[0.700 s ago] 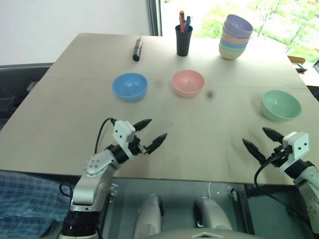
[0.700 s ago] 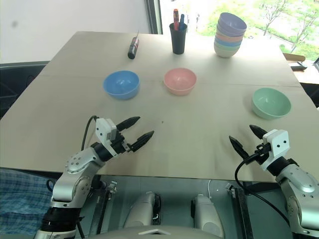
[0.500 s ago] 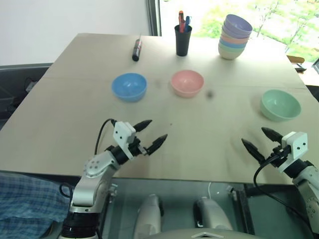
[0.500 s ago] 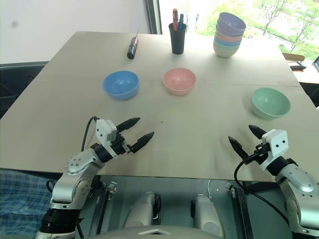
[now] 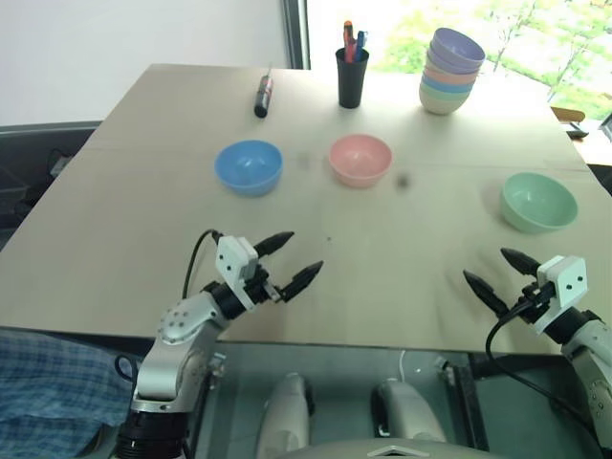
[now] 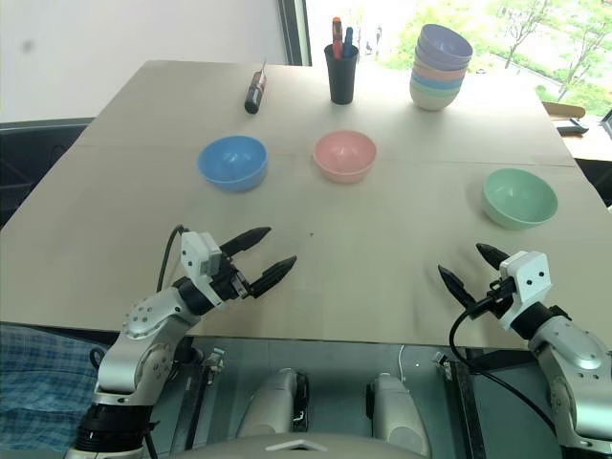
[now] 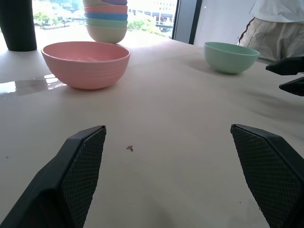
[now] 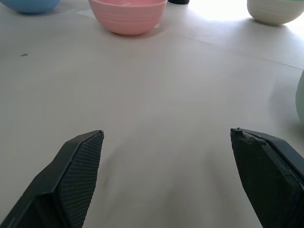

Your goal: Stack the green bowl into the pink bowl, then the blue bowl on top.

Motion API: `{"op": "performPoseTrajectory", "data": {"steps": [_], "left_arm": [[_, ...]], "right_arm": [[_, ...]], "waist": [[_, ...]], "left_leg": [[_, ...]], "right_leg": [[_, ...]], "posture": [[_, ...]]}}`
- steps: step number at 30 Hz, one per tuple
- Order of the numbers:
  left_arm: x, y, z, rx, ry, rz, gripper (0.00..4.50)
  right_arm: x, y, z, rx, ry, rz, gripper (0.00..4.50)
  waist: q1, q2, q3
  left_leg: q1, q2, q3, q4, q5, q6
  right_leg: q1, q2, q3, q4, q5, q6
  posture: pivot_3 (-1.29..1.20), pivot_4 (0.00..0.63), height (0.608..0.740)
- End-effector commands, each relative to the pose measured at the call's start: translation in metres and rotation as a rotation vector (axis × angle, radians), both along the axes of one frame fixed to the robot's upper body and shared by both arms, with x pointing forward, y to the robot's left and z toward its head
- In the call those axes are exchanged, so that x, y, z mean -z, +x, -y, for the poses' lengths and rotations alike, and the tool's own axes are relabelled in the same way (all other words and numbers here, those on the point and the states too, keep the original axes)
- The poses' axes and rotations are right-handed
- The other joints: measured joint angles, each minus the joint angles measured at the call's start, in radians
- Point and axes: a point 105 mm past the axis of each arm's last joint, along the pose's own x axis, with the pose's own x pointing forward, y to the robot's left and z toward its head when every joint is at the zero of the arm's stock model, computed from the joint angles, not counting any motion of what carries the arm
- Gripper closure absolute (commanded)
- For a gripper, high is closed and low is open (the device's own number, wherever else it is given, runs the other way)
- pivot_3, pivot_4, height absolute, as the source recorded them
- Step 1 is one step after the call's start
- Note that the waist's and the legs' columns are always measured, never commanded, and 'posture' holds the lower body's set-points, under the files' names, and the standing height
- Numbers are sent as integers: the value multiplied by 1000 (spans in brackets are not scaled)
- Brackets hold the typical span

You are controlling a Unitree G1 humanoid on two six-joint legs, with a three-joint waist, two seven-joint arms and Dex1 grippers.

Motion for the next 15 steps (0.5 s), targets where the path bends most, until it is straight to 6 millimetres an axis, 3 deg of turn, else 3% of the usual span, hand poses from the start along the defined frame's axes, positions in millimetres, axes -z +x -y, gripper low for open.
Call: {"op": "performPoseTrajectory", "data": {"steps": [1, 8, 15], "left_arm": [[-10, -2, -1, 8, -10, 48, 63], [-13, -1, -3, -11, -42, 52, 63], [-38, 11, -15, -112, -205, 95, 63]], "right_arm": [[-12, 1, 5, 1, -25, 54, 0], [-15, 7, 0, -35, -74, 53, 0], [-25, 29, -19, -114, -216, 75, 0]], "waist": [[0, 0, 0], [0, 0, 0], [-1, 0, 0]], "left_leg": [[0, 0, 0, 0, 0, 0], [0, 0, 0, 0, 0, 0], [0, 0, 0, 0, 0, 0]], "right_leg": [[0, 0, 0, 0, 0, 0], [0, 0, 0, 0, 0, 0], [0, 0, 0, 0, 0, 0]], "posture": [[0, 150, 740], [0, 150, 740], [0, 150, 740]]}}
